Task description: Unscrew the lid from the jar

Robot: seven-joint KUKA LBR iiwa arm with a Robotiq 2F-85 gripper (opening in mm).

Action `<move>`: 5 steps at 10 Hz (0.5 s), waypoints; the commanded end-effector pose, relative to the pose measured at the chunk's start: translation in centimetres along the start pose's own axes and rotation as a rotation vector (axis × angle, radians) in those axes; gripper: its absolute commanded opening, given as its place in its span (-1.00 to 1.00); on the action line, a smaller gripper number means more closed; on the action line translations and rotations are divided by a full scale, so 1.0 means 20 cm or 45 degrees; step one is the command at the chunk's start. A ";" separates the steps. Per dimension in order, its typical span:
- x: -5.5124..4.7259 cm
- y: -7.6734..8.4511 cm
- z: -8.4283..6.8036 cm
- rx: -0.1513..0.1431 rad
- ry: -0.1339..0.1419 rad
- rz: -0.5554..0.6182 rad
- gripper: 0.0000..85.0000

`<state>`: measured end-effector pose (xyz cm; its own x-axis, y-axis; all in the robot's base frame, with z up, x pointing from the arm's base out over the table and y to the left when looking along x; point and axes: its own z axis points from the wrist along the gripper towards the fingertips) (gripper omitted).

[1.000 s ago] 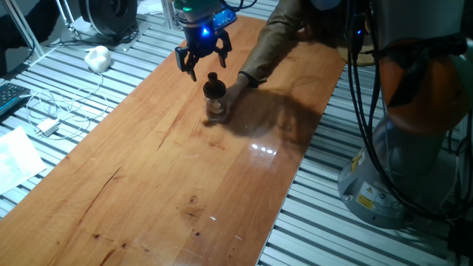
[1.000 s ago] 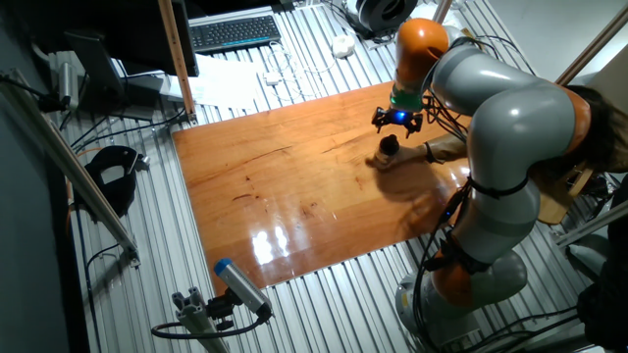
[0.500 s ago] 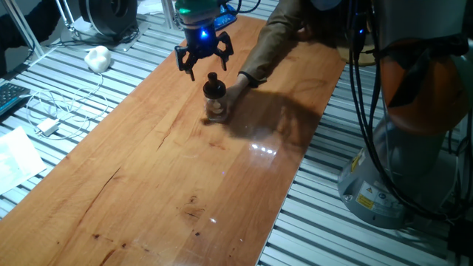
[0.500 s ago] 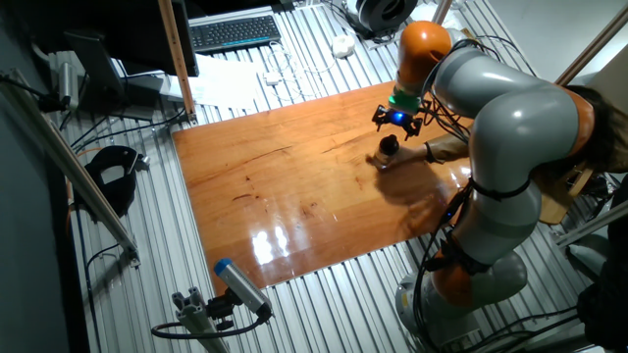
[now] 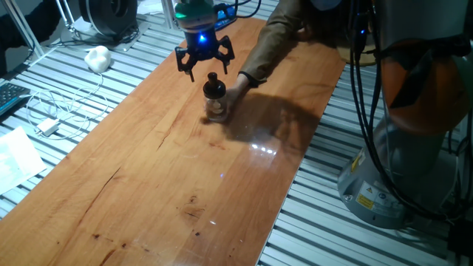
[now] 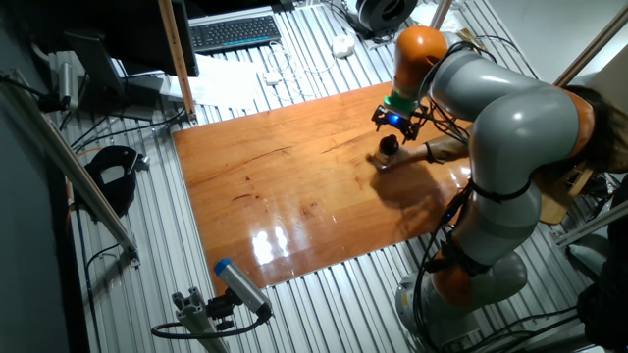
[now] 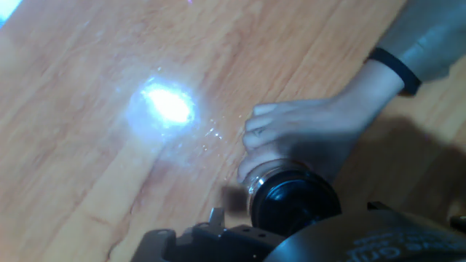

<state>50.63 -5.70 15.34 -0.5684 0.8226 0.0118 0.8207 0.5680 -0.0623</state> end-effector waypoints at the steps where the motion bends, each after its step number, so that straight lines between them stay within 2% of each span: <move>1: 0.00 -0.01 0.00 -0.009 0.061 0.913 1.00; 5: 0.02 -0.02 0.04 -0.013 0.058 0.966 1.00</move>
<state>49.99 -5.63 14.54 -0.4166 0.9090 0.0108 0.9072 0.4165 -0.0591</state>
